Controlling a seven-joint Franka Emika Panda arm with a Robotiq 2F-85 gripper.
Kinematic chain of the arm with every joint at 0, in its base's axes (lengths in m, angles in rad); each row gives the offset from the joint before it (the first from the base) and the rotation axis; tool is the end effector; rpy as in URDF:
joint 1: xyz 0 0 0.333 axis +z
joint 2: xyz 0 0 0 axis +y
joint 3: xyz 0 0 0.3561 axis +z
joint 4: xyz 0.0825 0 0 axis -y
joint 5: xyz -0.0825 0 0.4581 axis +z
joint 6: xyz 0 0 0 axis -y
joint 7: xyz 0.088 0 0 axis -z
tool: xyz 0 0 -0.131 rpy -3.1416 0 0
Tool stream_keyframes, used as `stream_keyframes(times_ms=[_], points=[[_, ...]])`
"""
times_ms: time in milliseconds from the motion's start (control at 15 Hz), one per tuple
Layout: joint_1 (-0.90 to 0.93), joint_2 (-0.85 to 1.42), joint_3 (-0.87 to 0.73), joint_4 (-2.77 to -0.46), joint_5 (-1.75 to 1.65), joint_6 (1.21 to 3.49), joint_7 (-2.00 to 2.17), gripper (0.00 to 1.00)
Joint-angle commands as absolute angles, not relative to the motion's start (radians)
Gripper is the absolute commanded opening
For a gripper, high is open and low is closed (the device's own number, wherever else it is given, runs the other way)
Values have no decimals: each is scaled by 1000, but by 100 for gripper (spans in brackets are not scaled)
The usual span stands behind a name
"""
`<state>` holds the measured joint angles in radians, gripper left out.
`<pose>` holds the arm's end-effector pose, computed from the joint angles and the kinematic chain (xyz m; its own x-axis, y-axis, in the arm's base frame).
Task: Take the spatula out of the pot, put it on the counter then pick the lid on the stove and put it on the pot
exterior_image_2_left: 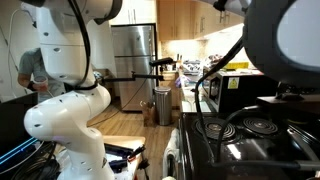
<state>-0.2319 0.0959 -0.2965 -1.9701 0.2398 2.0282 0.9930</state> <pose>0.5655 -0.3052 0.4043 -0.0529 -0.9831 -0.1755 -0.9958 0.0651 -0.0645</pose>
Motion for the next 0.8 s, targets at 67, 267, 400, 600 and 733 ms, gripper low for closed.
stream_keyframes(times_ms=[67,267,400,600,733], points=[[-234,55,-281,-2024,238,2071,994,34],[-236,54,-281,-2027,240,2066,993,34],[-236,54,-282,-2028,234,2068,997,34],[-238,54,-283,-2022,233,2062,992,90],[-239,48,-282,-2014,239,2068,976,99]])
